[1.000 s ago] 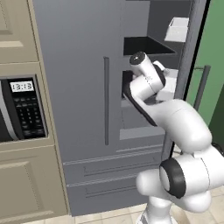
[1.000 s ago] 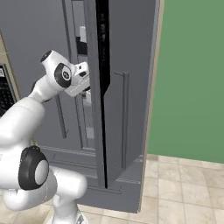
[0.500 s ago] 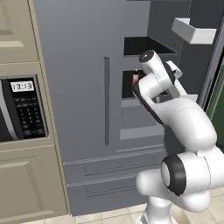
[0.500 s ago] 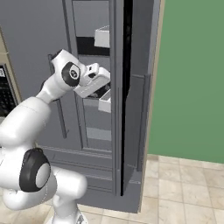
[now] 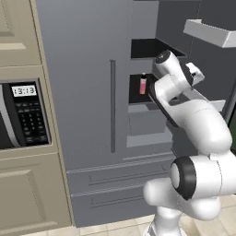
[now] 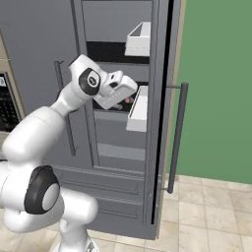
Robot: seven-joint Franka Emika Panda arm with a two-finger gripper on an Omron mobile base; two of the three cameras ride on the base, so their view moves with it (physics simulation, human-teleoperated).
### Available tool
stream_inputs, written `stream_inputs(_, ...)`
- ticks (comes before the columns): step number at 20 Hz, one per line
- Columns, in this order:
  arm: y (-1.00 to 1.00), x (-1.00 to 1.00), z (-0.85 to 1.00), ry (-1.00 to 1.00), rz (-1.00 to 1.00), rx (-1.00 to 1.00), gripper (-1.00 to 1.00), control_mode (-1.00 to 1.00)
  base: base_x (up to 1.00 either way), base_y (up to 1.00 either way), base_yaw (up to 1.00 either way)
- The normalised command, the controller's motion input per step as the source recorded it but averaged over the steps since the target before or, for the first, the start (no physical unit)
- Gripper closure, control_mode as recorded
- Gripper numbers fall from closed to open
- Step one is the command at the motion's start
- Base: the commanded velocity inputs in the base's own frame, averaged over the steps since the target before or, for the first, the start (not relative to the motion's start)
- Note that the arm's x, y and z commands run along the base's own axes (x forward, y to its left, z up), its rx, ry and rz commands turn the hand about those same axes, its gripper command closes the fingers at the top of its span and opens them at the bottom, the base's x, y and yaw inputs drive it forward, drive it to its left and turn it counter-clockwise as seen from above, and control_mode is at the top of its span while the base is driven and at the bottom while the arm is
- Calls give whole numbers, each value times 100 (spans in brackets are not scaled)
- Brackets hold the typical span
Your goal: Open the fridge, grab two sodas, and place both sodas inside the bowl with ice on the dining counter.
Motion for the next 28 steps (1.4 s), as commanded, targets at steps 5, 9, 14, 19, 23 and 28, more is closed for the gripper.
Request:
stream_inputs(5,-13,-31,-16,-5,-1,1,-100,-100,0,0,0)
stream_inputs(9,66,-40,-31,-10,0,11,-100,-100,0,0,0)
stream_inputs(14,90,-31,-30,-10,0,17,-100,-100,0,0,0)
stream_inputs(19,100,-15,-19,-5,0,21,-100,-100,0,0,0)
stream_inputs(23,95,0,-8,-9,2,20,-100,-100,0,0,0)
stream_inputs(28,79,0,2,-15,5,15,-100,-100,0,0,0)
